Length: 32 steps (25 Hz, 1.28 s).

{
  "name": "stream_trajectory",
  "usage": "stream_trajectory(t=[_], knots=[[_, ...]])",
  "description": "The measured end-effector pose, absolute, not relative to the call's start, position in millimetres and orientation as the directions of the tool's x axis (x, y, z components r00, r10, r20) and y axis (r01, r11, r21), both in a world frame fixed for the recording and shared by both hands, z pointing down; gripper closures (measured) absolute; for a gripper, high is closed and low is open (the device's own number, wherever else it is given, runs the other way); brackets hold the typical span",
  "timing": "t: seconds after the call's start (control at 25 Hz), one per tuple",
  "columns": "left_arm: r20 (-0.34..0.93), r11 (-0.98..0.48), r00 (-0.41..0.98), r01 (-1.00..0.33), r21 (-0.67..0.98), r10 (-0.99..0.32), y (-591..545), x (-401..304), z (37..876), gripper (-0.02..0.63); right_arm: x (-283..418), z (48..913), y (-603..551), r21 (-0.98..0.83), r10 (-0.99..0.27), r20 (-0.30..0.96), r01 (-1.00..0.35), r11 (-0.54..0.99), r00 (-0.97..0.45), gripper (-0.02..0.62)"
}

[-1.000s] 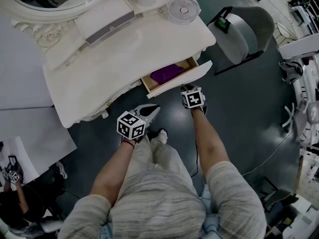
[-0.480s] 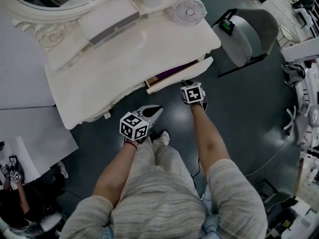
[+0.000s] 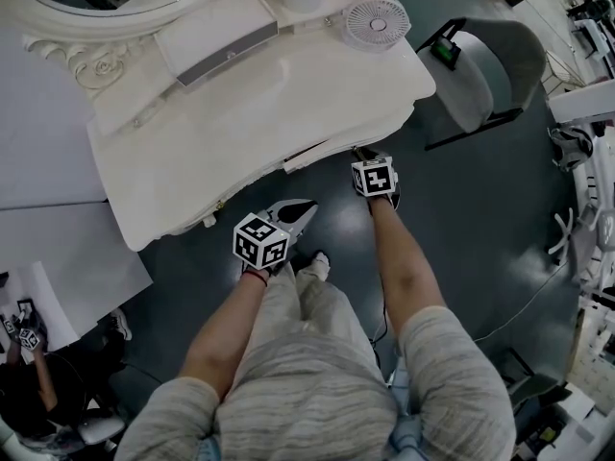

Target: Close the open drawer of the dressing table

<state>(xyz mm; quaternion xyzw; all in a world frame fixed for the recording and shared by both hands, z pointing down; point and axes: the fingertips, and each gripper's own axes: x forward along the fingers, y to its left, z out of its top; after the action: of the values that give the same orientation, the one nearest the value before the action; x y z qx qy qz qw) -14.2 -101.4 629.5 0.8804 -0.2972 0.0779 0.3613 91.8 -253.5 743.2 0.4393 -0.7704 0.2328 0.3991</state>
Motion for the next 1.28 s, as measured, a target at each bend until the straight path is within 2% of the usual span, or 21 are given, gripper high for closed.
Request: stream_trajectory(t=[0.52, 1.28], knots=[[0.353, -0.558, 0.81, -0.581, 0.592, -0.469, -120.9, -19.6, 633.9, 0.592, 74.3, 742.1, -277.8, -0.023, -0.527, 0.782, -0.861, 0.509, -0.333, 0.492], [0.346, -0.544, 0.802, -0.588, 0.598, -0.487, -130.1, -33.0, 636.8, 0.592, 66.2, 744.0, -290.5, -0.015, -0.516, 0.798, -0.866, 0.499, -0.312, 0.492]])
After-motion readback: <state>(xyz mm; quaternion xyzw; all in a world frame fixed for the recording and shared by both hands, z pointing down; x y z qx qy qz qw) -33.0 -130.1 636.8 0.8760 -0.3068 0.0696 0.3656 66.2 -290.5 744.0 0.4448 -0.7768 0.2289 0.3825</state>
